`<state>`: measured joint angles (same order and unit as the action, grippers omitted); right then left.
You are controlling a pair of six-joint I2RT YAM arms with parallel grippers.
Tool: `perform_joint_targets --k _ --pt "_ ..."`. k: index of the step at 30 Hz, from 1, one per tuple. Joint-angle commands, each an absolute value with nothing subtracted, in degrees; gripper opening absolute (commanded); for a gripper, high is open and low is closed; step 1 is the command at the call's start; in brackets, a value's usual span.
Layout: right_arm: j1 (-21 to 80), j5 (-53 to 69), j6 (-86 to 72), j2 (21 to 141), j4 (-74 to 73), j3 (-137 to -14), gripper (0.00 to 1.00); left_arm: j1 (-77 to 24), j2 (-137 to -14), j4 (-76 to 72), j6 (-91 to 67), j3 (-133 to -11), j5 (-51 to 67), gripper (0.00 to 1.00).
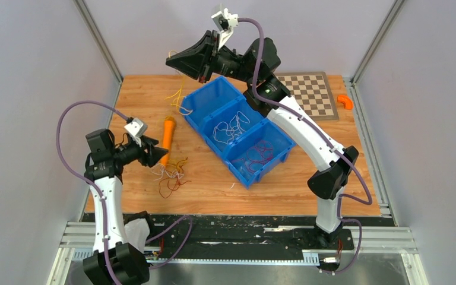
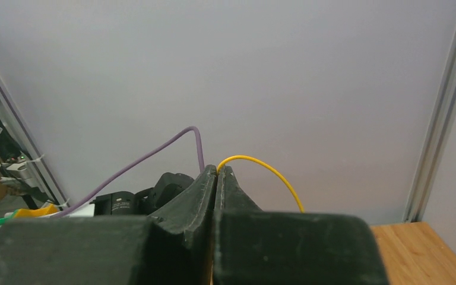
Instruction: Untangle the cables
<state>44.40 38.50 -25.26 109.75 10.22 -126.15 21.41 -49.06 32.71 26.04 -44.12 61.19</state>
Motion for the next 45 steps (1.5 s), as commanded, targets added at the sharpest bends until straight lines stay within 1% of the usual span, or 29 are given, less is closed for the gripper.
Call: perform_joint_targets --k 1,3,5,9,11,16,23,26,31,36,43,44,45 --pt "42.9 35.4 -20.8 108.9 11.9 -128.8 0.00 21.8 -47.0 31.5 22.0 -41.2 60.7 0.68" --pt "42.0 35.0 -19.6 111.1 11.9 -130.5 0.00 21.8 -45.8 27.5 18.8 -39.6 59.7 0.72" --pt "41.2 35.1 -18.7 113.6 11.7 -132.4 0.00 21.8 -45.3 26.6 16.7 -38.8 59.0 0.75" --pt "39.4 34.6 -16.4 119.1 11.5 -136.4 0.00 21.8 -45.9 27.3 15.9 -38.6 56.2 0.83" --pt "38.3 33.6 -15.3 121.1 12.5 -138.1 0.00 21.8 -46.2 27.9 16.2 -38.6 55.0 0.85" --pt "35.2 30.0 -13.3 124.3 18.4 -138.7 0.00 21.7 -46.3 27.8 16.8 -38.3 53.5 0.86" --pt "31.5 28.3 -8.4 129.1 20.9 -136.9 0.00 21.8 -47.5 28.5 17.8 -39.0 51.5 0.86" --pt "30.3 29.4 -8.2 129.6 20.9 -132.5 0.00 21.8 -47.7 29.1 18.2 -39.1 50.7 0.86" --pt "29.1 31.8 -7.3 127.1 21.3 -121.7 0.00 21.8 -47.2 30.6 19.3 -38.9 49.4 0.86" --pt "28.6 34.3 -5.3 126.8 19.1 -116.6 0.00 21.8 -47.1 30.9 19.7 -39.0 48.7 0.86" --pt "28.6 35.2 -1.2 133.5 12.1 -119.8 0.00 21.8 -49.4 31.4 19.2 -39.6 47.6 0.86" --pt "28.6 34.9 -1.0 134.1 11.2 -120.3 0.05 21.8 -49.5 31.7 19.2 -39.7 47.3 0.86" --pt "28.6 34.7 -0.9 134.3 10.6 -120.5 0.16 21.8 -49.8 31.8 19.3 -39.9 47.3 0.87"
